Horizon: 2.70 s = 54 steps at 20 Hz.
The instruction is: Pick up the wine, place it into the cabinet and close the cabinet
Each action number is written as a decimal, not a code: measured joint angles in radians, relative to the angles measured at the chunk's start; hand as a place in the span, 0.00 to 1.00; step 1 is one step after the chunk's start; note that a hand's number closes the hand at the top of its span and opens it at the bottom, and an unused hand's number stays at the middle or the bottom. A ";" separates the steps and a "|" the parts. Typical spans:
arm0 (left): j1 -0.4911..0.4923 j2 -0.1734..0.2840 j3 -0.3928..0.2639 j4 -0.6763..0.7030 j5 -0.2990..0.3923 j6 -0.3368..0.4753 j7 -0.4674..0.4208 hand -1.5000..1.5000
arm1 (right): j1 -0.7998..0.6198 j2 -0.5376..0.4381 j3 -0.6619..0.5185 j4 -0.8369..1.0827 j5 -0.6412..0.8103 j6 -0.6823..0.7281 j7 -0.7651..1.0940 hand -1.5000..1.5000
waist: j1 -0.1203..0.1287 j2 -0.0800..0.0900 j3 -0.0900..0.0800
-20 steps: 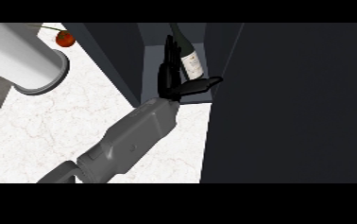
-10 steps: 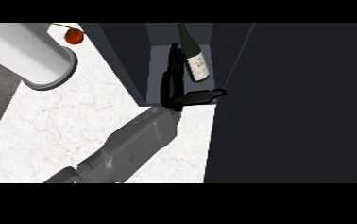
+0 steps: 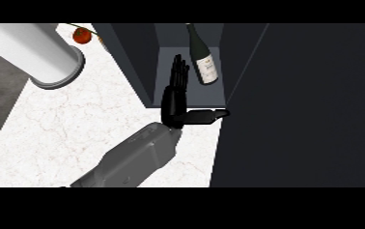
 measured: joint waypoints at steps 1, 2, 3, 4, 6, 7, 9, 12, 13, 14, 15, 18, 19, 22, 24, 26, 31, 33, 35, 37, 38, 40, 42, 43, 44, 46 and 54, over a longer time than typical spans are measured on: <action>0.026 0.013 -0.004 -0.038 -0.019 0.004 0.005 0.00 | 0.001 -0.002 -0.004 0.002 -0.004 0.002 0.000 0.00 | 0.002 0.000 0.000; 0.042 0.014 -0.002 -0.055 -0.039 0.004 0.009 0.00 | 0.018 0.002 0.005 -0.002 0.005 0.002 -0.007 0.00 | 0.002 0.000 0.000; 0.062 0.030 -0.007 -0.095 -0.056 0.009 0.015 0.00 | 0.034 0.002 0.009 -0.020 0.006 0.001 0.000 0.00 | 0.003 -0.001 0.000; 0.074 0.044 -0.004 -0.118 -0.074 0.004 0.024 0.00 | 0.046 0.000 0.007 -0.033 0.001 0.003 0.003 0.00 | 0.003 -0.001 0.000; 0.106 0.085 -0.012 -0.202 -0.105 0.008 0.050 0.00 | 0.050 -0.005 -0.003 -0.034 0.000 0.007 -0.005 0.00 | 0.005 -0.002 0.000; 0.127 0.105 -0.013 -0.247 -0.120 0.012 0.061 0.00 | 0.054 -0.006 -0.003 -0.033 0.003 0.009 -0.009 0.00 | 0.006 -0.002 0.000; 0.149 0.143 -0.013 -0.325 -0.149 0.018 0.092 0.00 | 0.067 -0.006 -0.002 -0.031 0.015 0.015 -0.026 0.00 | 0.007 -0.002 0.000; 0.204 0.219 -0.014 -0.445 -0.193 0.018 0.130 0.00 | 0.042 -0.009 -0.013 -0.022 0.025 0.008 -0.025 0.00 | 0.009 -0.002 0.000; 0.217 0.250 -0.006 -0.478 -0.202 0.006 0.147 0.00 | 0.038 -0.010 -0.014 -0.019 0.023 0.010 -0.027 0.00 | 0.009 -0.002 0.000; 0.246 0.266 -0.015 -0.521 -0.218 0.014 0.149 0.00 | 0.045 -0.018 -0.023 -0.021 0.001 0.022 -0.026 0.00 | 0.010 -0.002 0.000; 0.269 0.292 -0.015 -0.552 -0.230 0.001 0.153 0.00 | 0.050 -0.021 -0.023 -0.030 -0.016 0.028 -0.018 1.00 | 0.009 -0.002 0.000; 0.327 0.360 -0.019 -0.647 -0.260 -0.021 0.166 0.00 | 0.066 -0.049 -0.012 -0.044 -0.050 0.074 -0.006 1.00 | 0.010 -0.002 0.000; 0.343 0.387 -0.016 -0.691 -0.263 -0.025 0.180 0.00 | 0.072 -0.056 -0.002 -0.045 -0.049 0.088 -0.010 1.00 | 0.010 -0.002 0.000; 0.392 0.468 -0.004 -0.795 -0.276 -0.056 0.207 1.00 | 0.081 -0.090 0.003 -0.046 -0.060 0.144 -0.023 1.00 | 0.011 -0.003 0.001; 0.443 0.509 -0.003 -0.851 -0.289 -0.078 0.200 1.00 | 0.087 -0.108 0.012 -0.047 -0.071 0.177 -0.018 1.00 | 0.010 -0.003 0.000; 0.490 0.560 0.015 -0.907 -0.292 -0.102 0.201 1.00 | 0.094 -0.118 0.019 -0.049 -0.079 0.201 -0.013 1.00 | 0.010 -0.003 0.000; 0.607 0.689 0.066 -0.991 -0.284 -0.186 0.182 1.00 | 0.125 -0.083 0.133 -0.050 -0.088 0.219 0.004 1.00 | 0.014 -0.003 0.000; 0.649 0.735 0.097 -1.024 -0.272 -0.210 0.181 1.00 | 0.128 -0.067 0.189 -0.051 -0.089 0.220 0.012 1.00 | 0.014 -0.004 0.000; 0.696 0.780 0.124 -1.043 -0.267 -0.242 0.169 0.00 | 0.117 -0.052 0.248 -0.052 -0.089 0.212 0.040 1.00 | 0.015 -0.004 0.000; 0.740 0.821 0.161 -1.067 -0.252 -0.271 0.155 0.00 | 0.096 -0.029 0.316 -0.054 -0.086 0.187 0.087 1.00 | 0.017 -0.004 -0.001; 0.761 0.841 0.183 -1.068 -0.244 -0.291 0.145 0.00 | 0.099 -0.017 0.359 -0.054 -0.083 0.181 0.091 1.00 | 0.016 -0.005 -0.001; 0.810 0.875 0.216 -1.084 -0.231 -0.320 0.124 0.00 | 0.085 0.007 0.445 -0.055 -0.073 0.149 0.119 1.00 | 0.017 -0.006 -0.001; 0.866 0.915 0.259 -1.086 -0.203 -0.376 0.100 0.00 | 0.062 0.015 0.495 -0.050 -0.043 0.103 0.136 1.00 | 0.020 -0.007 -0.002; 0.890 0.924 0.273 -1.089 -0.194 -0.390 0.089 0.00 | 0.046 0.016 0.525 -0.049 -0.017 0.076 0.152 1.00 | 0.020 -0.008 -0.002; 0.909 0.942 0.293 -1.100 -0.177 -0.399 0.088 0.00 | 0.035 0.015 0.553 -0.053 0.008 0.055 0.168 1.00 | 0.022 -0.009 -0.002; 0.940 0.961 0.329 -1.083 -0.148 -0.438 0.076 0.00 | -0.003 0.015 0.616 -0.040 0.046 0.011 0.191 1.00 | 0.024 -0.009 -0.003; 1.046 1.057 0.458 -1.002 -0.078 -0.593 0.044 0.00 | -0.193 -0.062 0.751 0.007 0.128 -0.253 0.187 1.00 | 0.041 -0.011 -0.005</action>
